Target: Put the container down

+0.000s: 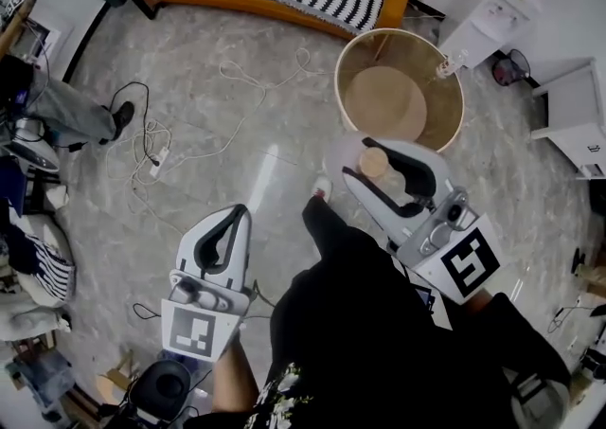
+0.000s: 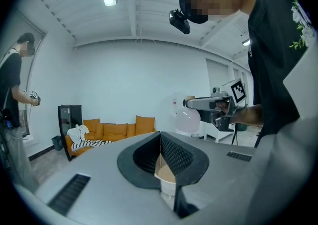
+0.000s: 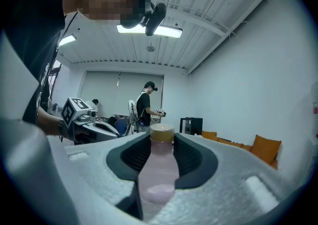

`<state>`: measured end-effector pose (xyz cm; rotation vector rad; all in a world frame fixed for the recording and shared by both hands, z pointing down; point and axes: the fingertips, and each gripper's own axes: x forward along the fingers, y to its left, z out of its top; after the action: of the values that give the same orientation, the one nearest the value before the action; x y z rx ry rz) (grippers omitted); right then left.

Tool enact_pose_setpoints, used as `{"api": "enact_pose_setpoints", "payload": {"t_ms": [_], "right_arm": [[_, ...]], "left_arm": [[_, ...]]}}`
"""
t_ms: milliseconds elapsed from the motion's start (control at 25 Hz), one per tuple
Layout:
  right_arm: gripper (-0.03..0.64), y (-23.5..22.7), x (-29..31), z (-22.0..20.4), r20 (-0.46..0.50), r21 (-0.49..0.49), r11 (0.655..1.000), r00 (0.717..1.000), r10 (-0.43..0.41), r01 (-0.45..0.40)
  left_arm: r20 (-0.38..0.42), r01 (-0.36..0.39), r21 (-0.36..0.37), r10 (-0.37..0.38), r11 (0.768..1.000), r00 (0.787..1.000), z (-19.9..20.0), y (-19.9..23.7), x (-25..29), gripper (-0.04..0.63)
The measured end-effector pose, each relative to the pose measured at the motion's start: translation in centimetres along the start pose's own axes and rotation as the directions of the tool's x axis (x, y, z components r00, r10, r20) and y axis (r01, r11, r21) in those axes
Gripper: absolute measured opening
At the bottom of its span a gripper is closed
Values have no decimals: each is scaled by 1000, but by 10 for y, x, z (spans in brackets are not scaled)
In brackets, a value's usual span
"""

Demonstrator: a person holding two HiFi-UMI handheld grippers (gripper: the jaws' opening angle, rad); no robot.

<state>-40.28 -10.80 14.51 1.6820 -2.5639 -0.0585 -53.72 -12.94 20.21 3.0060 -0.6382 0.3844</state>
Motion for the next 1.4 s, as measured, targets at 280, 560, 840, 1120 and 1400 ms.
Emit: {"api": "enact_pose_setpoints", "payload": {"t_ms": [280,560,840,1120,1400], "right_arm": [[135,-69,35,3,-6,3,998,998,-63,63],[135,-121,44,9,6,9,989,989,-148,148],[135,-204,27,-10,3,14,962,962,-274,274],[135,-251,-36,-26,-48,22,897,897,-440,442],[135,-280,-79,-38,-56,25,790,790,-610,612]], "left_arm": [[6,98,35,-98,995,995,30,38,79,14],[13,186,96,-188,978,982,61,54,135,12],[-8,306,115,-307,945,952,74,43,231,14],[-37,476,162,-476,865,878,86,-5,299,12],[-81,627,198,-625,754,777,89,-41,342,12]]}}
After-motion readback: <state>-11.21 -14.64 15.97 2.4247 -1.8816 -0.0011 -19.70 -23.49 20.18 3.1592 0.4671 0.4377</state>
